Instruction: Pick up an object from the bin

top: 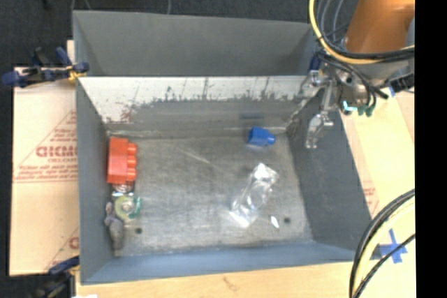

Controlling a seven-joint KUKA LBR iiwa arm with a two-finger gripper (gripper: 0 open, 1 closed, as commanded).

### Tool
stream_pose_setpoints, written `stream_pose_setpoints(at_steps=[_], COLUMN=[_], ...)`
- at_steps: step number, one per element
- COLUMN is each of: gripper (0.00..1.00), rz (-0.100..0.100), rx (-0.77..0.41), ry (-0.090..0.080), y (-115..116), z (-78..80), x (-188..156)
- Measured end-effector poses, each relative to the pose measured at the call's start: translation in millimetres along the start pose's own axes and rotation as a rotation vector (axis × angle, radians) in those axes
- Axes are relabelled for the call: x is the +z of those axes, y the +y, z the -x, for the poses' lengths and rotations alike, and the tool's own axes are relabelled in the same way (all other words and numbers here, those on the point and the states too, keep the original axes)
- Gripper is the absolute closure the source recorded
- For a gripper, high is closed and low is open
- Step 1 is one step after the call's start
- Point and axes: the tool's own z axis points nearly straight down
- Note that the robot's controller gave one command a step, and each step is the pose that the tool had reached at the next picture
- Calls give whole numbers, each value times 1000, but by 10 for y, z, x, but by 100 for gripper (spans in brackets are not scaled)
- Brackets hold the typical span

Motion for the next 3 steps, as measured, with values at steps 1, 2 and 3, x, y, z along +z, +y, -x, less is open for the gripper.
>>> stream_pose_setpoints(at_steps=[1,2,3], gripper=[0,0,0], rz=[2,4,5], rx=[105,280,431], ry=[-14,-13,-16], y=[234,320,267], z=[88,95,118], x=[1505,1328,1312])
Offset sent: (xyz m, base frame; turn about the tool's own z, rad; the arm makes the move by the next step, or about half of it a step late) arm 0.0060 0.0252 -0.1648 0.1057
